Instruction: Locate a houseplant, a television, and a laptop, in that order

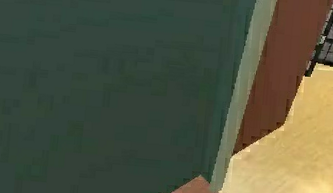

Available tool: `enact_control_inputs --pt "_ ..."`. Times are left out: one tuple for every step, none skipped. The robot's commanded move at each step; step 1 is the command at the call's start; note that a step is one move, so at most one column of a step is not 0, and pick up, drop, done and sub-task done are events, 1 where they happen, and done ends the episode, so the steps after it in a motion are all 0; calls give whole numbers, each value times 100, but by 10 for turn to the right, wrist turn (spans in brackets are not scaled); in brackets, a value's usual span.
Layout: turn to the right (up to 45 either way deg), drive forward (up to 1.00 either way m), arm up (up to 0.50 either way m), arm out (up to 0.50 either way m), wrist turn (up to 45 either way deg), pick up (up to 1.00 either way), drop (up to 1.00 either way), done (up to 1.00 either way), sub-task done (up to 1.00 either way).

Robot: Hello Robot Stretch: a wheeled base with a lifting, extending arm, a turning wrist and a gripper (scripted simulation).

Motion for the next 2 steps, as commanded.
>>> enact_control_inputs --pt "390 0 0 0 0 0 0 0 0" --pt "0 100 0 0 0 0 0 0 0"
